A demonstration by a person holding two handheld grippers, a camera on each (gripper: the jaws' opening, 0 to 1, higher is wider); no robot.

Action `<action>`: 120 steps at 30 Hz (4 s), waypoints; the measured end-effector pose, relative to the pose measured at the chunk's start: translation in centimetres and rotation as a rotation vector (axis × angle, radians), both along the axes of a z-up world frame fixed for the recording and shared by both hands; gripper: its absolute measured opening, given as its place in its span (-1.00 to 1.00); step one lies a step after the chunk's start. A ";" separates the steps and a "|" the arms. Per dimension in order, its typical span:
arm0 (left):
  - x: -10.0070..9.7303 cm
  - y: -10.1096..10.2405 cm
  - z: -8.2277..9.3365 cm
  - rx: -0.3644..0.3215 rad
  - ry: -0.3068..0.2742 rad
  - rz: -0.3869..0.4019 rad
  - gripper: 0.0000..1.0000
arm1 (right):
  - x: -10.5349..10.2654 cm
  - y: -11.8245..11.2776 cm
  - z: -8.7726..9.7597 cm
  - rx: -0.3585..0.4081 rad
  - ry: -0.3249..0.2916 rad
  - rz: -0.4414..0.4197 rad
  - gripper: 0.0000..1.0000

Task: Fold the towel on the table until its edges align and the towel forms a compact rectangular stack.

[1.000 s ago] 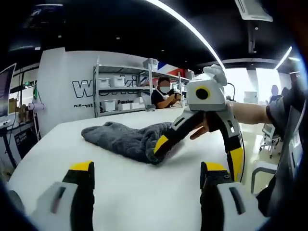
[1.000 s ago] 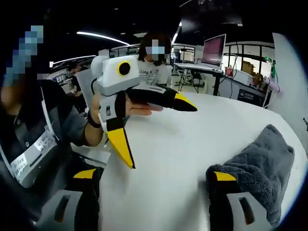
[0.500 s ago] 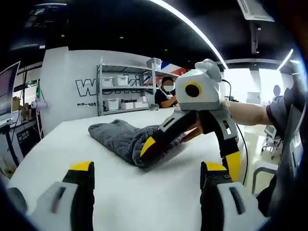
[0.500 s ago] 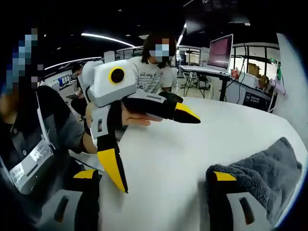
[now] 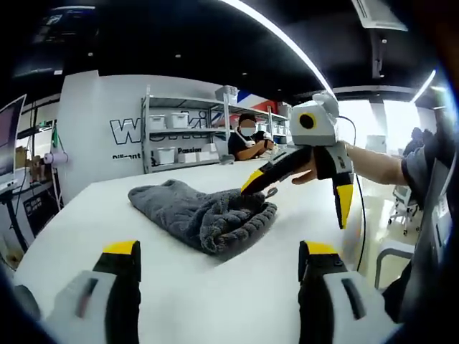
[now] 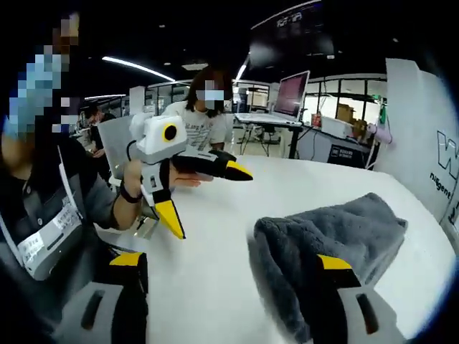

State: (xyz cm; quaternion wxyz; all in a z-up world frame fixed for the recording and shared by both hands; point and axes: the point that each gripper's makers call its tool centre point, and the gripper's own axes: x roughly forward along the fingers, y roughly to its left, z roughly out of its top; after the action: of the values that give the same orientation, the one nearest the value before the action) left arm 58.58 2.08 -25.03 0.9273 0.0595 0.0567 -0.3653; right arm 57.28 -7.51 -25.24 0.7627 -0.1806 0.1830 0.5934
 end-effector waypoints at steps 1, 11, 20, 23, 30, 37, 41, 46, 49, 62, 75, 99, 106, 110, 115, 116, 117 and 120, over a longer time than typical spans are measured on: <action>0.0 -0.1 0.0 0.000 -0.001 -0.001 0.91 | 0.2 -0.9 -0.1 -0.008 -0.009 -0.025 0.99; 0.0 -0.7 0.1 0.008 0.005 -0.019 0.91 | -0.2 -9.8 0.2 0.051 -0.034 -0.238 0.99; 0.3 -1.3 0.1 0.019 0.011 -0.026 0.91 | -1.5 -15.6 0.1 0.130 -0.027 -0.382 0.98; 0.2 -1.7 0.0 0.023 0.015 -0.032 0.91 | -1.7 -16.9 -0.1 0.135 -0.025 -0.409 0.98; 0.0 -2.0 0.0 0.035 0.015 -0.036 0.91 | -1.5 -17.7 0.3 0.170 -0.029 -0.431 0.97; 0.1 -2.0 -0.2 0.044 0.023 -0.026 0.90 | -1.1 -15.9 0.4 0.185 -0.034 -0.360 0.77; 0.1 -2.0 -0.3 0.044 0.026 -0.027 0.90 | -0.7 -14.3 0.7 0.184 -0.018 -0.316 0.77; 0.1 -2.1 -0.5 0.039 0.030 -0.028 0.90 | 0.7 -11.7 0.5 0.166 0.020 -0.250 0.75; 0.0 -1.9 -0.6 0.035 0.032 -0.028 0.90 | 1.8 -10.5 0.3 0.162 0.046 -0.230 0.70; -0.3 -1.3 -0.7 0.021 0.032 -0.025 0.90 | 5.9 -5.1 -1.5 0.158 0.127 -0.184 0.29; -0.5 -0.9 -0.8 0.017 0.033 -0.024 0.90 | 7.2 -5.3 0.6 0.309 0.147 -0.243 -0.81; -0.6 -2.0 -0.8 0.038 0.036 -0.046 0.90 | 6.0 -9.0 -3.4 0.254 0.214 -0.306 -0.89; -0.5 -2.0 -0.9 0.039 0.038 -0.044 0.90 | 6.0 -9.1 -3.0 0.237 0.172 -0.299 -0.85; -0.5 -2.0 -0.9 0.039 0.039 -0.046 0.90 | 5.9 -9.6 -2.3 0.217 0.109 -0.304 -0.71; -0.5 -1.9 -0.9 0.040 0.038 -0.046 0.90 | 5.5 -11.2 -0.7 0.195 -0.012 -0.326 -0.33; -0.5 -1.9 -0.9 0.041 0.037 -0.045 0.90 | 5.3 -11.4 -0.4 0.194 -0.031 -0.325 -0.31; -0.6 -1.8 -0.9 0.041 0.038 -0.045 0.90 | 5.0 -11.9 0.1 0.194 -0.069 -0.333 -0.28; -0.6 -1.7 -1.0 0.045 0.038 -0.046 0.90 | 4.1 -13.0 1.3 0.186 -0.147 -0.340 -0.06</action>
State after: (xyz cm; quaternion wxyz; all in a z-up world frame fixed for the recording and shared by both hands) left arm 57.97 0.38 -26.02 0.9158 0.0747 0.0812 -0.3863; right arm 61.36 -20.48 -23.99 0.8767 -0.1185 0.0993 0.4556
